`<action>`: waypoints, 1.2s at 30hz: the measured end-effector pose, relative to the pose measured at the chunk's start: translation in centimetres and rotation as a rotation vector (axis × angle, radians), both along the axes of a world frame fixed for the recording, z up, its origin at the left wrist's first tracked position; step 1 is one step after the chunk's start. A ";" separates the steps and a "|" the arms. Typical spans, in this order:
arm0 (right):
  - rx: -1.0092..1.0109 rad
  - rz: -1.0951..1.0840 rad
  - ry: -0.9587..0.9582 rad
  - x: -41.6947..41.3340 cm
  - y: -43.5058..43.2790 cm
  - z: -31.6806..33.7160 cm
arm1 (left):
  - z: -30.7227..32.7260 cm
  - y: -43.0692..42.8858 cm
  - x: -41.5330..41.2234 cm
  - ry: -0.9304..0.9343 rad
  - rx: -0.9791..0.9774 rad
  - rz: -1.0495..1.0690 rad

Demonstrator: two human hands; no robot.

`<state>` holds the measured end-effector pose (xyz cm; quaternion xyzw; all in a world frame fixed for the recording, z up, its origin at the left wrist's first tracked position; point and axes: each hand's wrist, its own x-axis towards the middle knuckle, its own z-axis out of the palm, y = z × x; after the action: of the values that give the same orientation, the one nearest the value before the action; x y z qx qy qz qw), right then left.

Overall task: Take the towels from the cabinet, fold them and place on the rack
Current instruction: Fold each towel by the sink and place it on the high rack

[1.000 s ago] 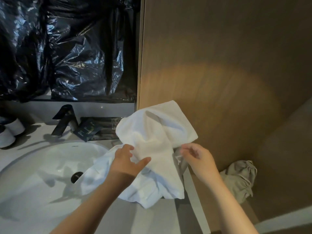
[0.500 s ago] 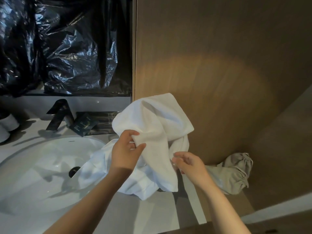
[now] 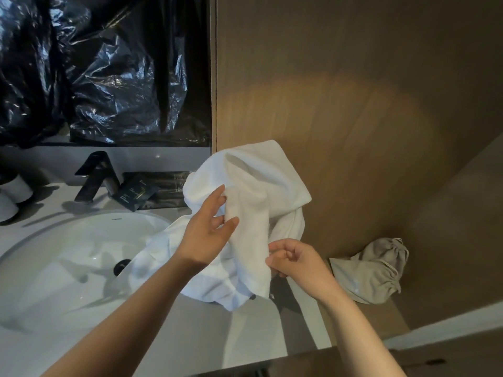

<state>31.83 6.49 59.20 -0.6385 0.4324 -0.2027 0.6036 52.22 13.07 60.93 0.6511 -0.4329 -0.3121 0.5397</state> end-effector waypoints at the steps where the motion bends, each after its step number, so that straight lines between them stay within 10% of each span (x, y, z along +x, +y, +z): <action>1: -0.006 0.003 -0.010 -0.1 0.2 0.0 | 0.0 0.0 0.0 -0.011 -0.004 -0.009; 27: -0.392 -0.081 0.160 -1.4 1.9 -0.4 | 3.2 -6.9 -1.8 -0.147 -0.026 -0.112; 36: -0.511 -0.245 -0.061 -2.2 1.1 0.5 | 3.3 -5.4 -1.0 -0.239 -0.023 -0.169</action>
<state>29.60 7.58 59.72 -0.7065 0.4227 -0.3958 0.4069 51.22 7.63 64.20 0.6385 -0.5508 -0.2716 0.4638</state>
